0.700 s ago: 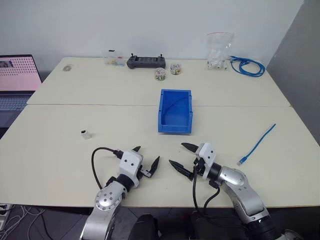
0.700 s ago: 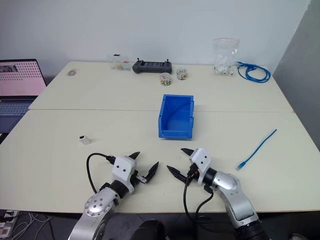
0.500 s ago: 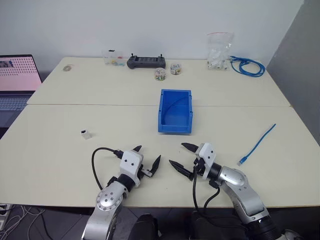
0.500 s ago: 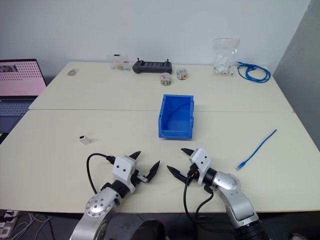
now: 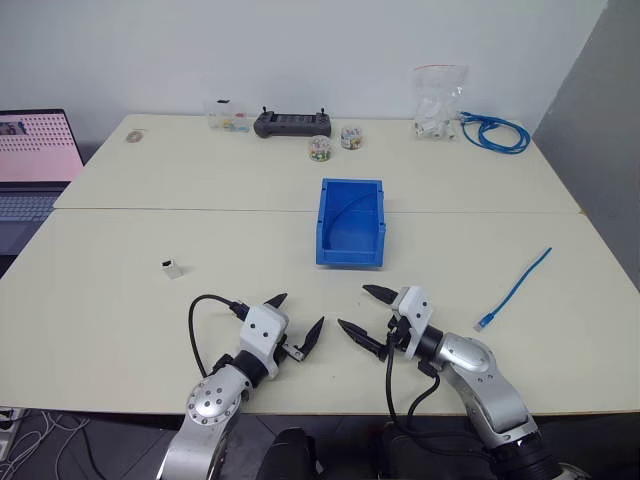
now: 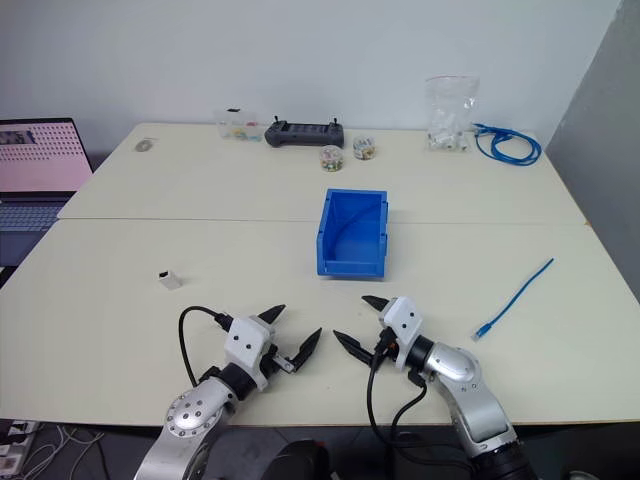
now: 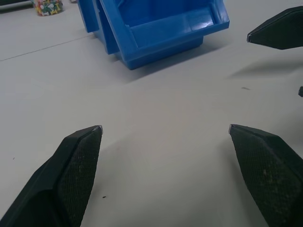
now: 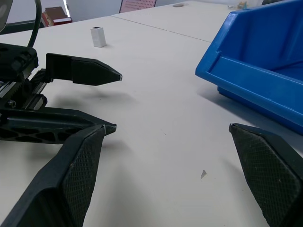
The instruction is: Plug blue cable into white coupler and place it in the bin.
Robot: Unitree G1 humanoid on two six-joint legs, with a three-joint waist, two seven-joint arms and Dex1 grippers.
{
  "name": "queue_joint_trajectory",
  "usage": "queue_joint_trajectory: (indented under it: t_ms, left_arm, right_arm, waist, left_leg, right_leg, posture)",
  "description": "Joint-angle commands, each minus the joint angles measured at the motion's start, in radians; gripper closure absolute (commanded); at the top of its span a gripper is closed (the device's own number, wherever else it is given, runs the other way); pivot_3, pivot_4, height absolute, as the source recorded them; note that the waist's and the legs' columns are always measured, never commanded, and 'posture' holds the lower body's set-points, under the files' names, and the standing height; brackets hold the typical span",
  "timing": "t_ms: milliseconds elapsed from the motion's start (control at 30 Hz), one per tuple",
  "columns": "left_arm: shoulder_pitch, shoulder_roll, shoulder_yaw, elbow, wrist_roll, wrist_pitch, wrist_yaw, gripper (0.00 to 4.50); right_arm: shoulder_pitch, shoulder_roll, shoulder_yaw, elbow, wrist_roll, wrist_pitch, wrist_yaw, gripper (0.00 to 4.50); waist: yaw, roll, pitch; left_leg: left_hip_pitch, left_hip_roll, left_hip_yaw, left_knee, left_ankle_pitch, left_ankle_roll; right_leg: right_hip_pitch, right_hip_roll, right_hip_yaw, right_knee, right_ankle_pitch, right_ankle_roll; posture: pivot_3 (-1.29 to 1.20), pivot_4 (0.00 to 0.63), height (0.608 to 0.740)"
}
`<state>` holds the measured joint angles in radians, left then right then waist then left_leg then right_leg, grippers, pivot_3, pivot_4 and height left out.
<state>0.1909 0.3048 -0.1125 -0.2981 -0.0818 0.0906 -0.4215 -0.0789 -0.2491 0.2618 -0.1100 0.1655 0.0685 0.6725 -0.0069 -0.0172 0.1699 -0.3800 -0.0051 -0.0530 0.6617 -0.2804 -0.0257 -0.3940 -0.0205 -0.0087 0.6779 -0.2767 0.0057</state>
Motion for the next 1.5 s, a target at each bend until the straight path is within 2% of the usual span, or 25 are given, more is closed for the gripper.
queue_joint_trajectory:
  t_ms: [33, 267, 367, 467, 600, 767, 867, 1000, 1133, 1333, 1433, 1500]
  left_arm:
    - [0.013, 0.026, 0.038, -0.057, -0.073, -0.041, -0.060, 0.00]
    - [0.010, 0.112, 0.113, -0.138, -0.210, 0.020, -0.167, 0.00]
    - [-0.015, 0.228, 0.144, -0.219, -0.320, 0.121, -0.285, 0.00]
    - [-0.055, 0.320, 0.152, -0.272, -0.390, 0.201, -0.354, 0.00]
    - [-0.127, 0.408, 0.134, -0.296, -0.446, 0.290, -0.427, 0.00]
    - [-0.213, 0.441, 0.061, -0.283, -0.441, 0.329, -0.495, 0.00]
    - [-0.242, 0.429, 0.025, -0.253, -0.414, 0.309, -0.516, 0.00]
    - [-0.262, 0.429, -0.016, -0.211, -0.371, 0.269, -0.548, 0.00]
    - [-0.280, 0.413, -0.038, -0.179, -0.340, 0.239, -0.557, 0.00]
    - [-0.306, 0.389, -0.077, -0.180, -0.307, 0.242, -0.549, 0.00]
    - [-0.316, 0.380, -0.085, -0.194, -0.302, 0.258, -0.537, 0.00]
    - [-0.322, 0.376, -0.086, -0.201, -0.299, 0.266, -0.530, 0.00]
  right_arm:
    - [-0.010, 0.015, -0.003, -0.006, -0.019, -0.042, -0.026, 0.05]
    - [-0.028, 0.016, -0.012, -0.016, -0.013, -0.034, -0.020, 0.05]
    - [-0.058, -0.003, -0.034, -0.065, 0.033, 0.018, 0.009, 0.05]
    - [-0.070, -0.068, -0.088, -0.156, 0.099, 0.086, 0.047, 0.05]
    - [-0.069, -0.257, -0.193, -0.271, 0.211, 0.222, 0.153, 0.05]
    - [-0.057, -0.623, -0.318, -0.243, 0.245, 0.301, 0.402, 0.05]
    - [-0.051, -0.797, -0.323, -0.167, 0.195, 0.245, 0.539, 0.05]
    - [-0.092, -0.909, -0.256, -0.027, 0.072, 0.075, 0.640, 0.05]
    - [-0.193, -0.928, -0.164, 0.145, -0.060, -0.106, 0.695, 0.05]
    - [-0.418, -0.848, -0.025, 0.397, -0.210, -0.232, 0.750, 0.05]
    - [-0.469, -0.830, 0.012, 0.471, -0.254, -0.285, 0.764, 0.48]
    - [-0.497, -0.817, 0.031, 0.512, -0.282, -0.315, 0.762, 0.93]
  waist:
    - [0.000, 0.000, 0.000]
    - [0.000, 0.000, 0.000]
    - [-0.001, 0.000, 0.001]
    - [-0.001, 0.001, 0.002]
    - [0.004, 0.001, 0.003]
    - [0.004, 0.004, 0.007]
    - [0.004, 0.003, 0.010]
    - [-0.002, 0.002, 0.012]
    - [-0.003, 0.002, 0.014]
    - [-0.007, 0.001, 0.017]
    - [-0.002, 0.001, 0.017]
    - [0.000, 0.001, 0.017]
  left_leg:
    - [0.000, 0.000, 0.000, 0.000, 0.000, 0.000]
    - [0.000, 0.000, 0.000, 0.000, 0.000, 0.000]
    - [0.000, 0.000, 0.000, 0.000, 0.000, 0.000]
    - [0.000, 0.000, 0.000, 0.000, 0.000, 0.000]
    - [-0.001, -0.001, -0.001, 0.000, 0.000, 0.000]
    - [0.000, -0.001, -0.001, 0.000, 0.000, 0.000]
    - [0.000, 0.000, -0.001, 0.000, 0.000, 0.000]
    - [0.001, 0.001, 0.000, -0.001, 0.000, 0.000]
    - [0.001, 0.001, 0.001, 0.000, 0.000, 0.000]
    - [0.002, 0.001, 0.002, 0.001, 0.000, 0.000]
    - [0.001, 0.000, 0.001, 0.000, 0.000, 0.000]
    - [0.001, 0.000, 0.001, 0.000, 0.000, 0.000]
  right_leg:
    - [0.000, 0.000, 0.000, 0.000, 0.000, 0.000]
    - [0.000, 0.000, 0.000, 0.000, 0.000, 0.000]
    - [0.000, 0.000, 0.000, 0.000, 0.000, 0.000]
    - [0.000, 0.000, 0.000, 0.000, 0.000, 0.000]
    - [0.000, 0.000, 0.000, -0.001, 0.000, 0.000]
    - [0.003, 0.000, -0.001, -0.004, 0.000, 0.000]
    - [0.003, 0.000, -0.002, -0.005, 0.000, 0.000]
    - [0.003, 0.001, -0.002, -0.005, 0.000, 0.000]
    - [0.003, 0.001, -0.001, -0.005, 0.000, 0.000]
    - [0.004, 0.001, 0.000, -0.005, 0.000, 0.000]
    - [0.004, 0.000, 0.000, -0.004, 0.002, -0.004]
    - [0.004, 0.000, 0.000, -0.004, 0.003, -0.005]
  posture:
    - [0.00, 0.150, 0.740]
    - [0.00, 0.150, 0.740]
    - [0.00, 0.150, 0.740]
    - [0.00, 0.150, 0.740]
    - [0.00, 0.150, 0.740]
    - [0.00, 0.150, 0.740]
    - [0.00, 0.150, 0.740]
    - [0.00, 0.150, 0.740]
    - [0.00, 0.150, 0.740]
    - [0.00, 0.150, 0.740]
    - [0.00, 0.150, 0.740]
    - [0.00, 0.150, 0.740]
